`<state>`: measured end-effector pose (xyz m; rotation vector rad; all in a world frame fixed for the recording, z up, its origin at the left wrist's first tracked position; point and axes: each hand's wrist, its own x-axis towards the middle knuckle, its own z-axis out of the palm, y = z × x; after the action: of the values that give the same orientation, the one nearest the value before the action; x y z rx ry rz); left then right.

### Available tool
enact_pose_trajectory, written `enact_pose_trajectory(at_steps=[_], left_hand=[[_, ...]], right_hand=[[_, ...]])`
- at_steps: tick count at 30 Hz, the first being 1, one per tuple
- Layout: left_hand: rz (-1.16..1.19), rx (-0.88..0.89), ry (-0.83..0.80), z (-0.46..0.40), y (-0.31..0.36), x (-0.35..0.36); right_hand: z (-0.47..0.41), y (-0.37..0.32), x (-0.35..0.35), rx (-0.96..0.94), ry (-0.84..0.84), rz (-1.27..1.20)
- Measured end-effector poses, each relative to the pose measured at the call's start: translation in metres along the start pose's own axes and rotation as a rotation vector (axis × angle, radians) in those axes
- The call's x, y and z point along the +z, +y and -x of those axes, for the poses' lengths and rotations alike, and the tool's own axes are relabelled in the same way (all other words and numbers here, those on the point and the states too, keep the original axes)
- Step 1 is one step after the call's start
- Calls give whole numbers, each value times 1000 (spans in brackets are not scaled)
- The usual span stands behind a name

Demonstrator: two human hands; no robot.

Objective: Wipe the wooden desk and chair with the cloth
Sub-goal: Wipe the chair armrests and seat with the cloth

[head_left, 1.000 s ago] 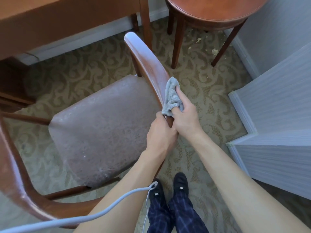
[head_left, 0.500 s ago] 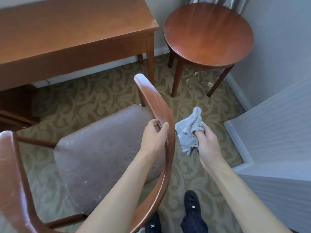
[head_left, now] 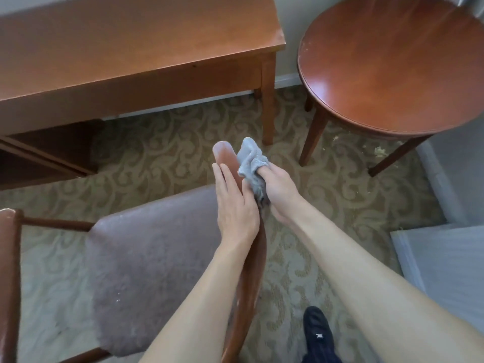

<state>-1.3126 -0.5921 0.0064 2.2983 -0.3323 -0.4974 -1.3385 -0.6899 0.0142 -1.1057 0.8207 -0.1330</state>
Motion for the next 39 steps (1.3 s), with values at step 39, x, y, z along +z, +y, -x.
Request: enact_pose_trajectory(at_steps=[39], left_hand=[[75,10,-44,-1,-2,0]], right_hand=[[115,67,1,26,157,99]])
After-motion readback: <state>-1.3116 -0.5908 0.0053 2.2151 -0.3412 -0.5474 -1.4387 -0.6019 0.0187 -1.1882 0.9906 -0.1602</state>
